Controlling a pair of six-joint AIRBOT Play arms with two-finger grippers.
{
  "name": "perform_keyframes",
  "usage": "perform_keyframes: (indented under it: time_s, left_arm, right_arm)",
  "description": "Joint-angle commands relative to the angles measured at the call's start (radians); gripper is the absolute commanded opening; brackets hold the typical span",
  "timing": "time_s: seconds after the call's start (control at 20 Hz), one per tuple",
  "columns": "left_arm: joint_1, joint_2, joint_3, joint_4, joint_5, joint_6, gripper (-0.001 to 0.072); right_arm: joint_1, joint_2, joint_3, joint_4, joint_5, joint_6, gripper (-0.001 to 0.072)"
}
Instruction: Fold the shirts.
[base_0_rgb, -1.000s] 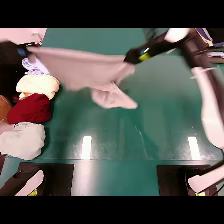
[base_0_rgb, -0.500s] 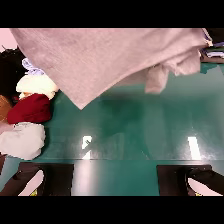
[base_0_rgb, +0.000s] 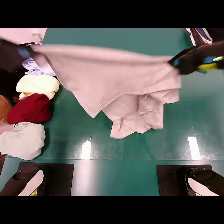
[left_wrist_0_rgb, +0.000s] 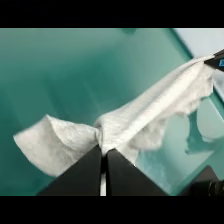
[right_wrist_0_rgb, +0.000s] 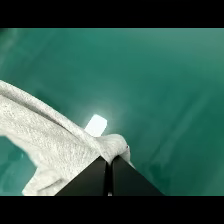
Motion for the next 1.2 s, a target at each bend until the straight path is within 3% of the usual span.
perform_keyframes:
  time_s: [0.0, 0.15, 0.3, 0.35, 0.4, 0.5, 0.6, 0.7, 1.0, 1.1, 1.15]
  left_arm:
    - [0.001, 0.000, -0.346, 0.114, 0.056, 0.009, 0.0023]
    - [0.001, 0.000, -0.613, 0.217, 0.228, 0.022, 0.0023]
    - [0.001, -0.002, -0.754, 0.213, 0.399, 0.047, 0.0023]
    - [0.001, -0.004, -0.764, 0.214, 0.435, 0.050, 0.0024]
    - [0.001, -0.003, -0.762, 0.212, 0.464, 0.053, 0.0024]
    - [0.001, -0.003, -0.740, 0.211, 0.500, 0.053, 0.0029]
    - [0.001, -0.003, -0.698, 0.211, 0.492, 0.052, 0.0421]
    - [0.001, -0.003, -0.642, 0.227, 0.459, 0.053, 0.0429]
    - [0.001, -0.004, -0.607, 0.344, 0.397, 0.052, 0.0429]
    - [0.001, -0.007, -0.608, 0.378, 0.393, 0.049, 0.0429]
    - [0.001, -0.021, -0.608, 0.378, 0.394, 0.049, 0.0429]
  right_arm:
    - [0.036, -0.118, -0.164, 0.070, -0.093, -0.017, 0.0012]
    - [0.096, -0.241, -0.270, 0.149, -0.185, -0.032, 0.0011]
    - [0.144, -0.343, -0.312, 0.208, -0.256, -0.033, 0.0015]
    - [0.156, -0.373, -0.304, 0.227, -0.264, -0.034, 0.0094]
    - [0.163, -0.397, -0.288, 0.243, -0.264, -0.034, 0.0240]
    - [0.169, -0.430, -0.236, 0.252, -0.264, -0.034, 0.0269]
    - [0.155, -0.432, -0.174, 0.241, -0.267, -0.034, 0.0273]
    - [0.115, -0.412, -0.117, 0.241, -0.233, -0.034, 0.0416]
    - [-0.076, -0.272, -0.219, 0.069, -0.058, -0.038, 0.0418]
    - [-0.168, -0.240, -0.307, 0.068, -0.034, -0.039, 0.0519]
    - [-0.207, -0.232, -0.346, 0.072, -0.035, -0.039, 0.0524]
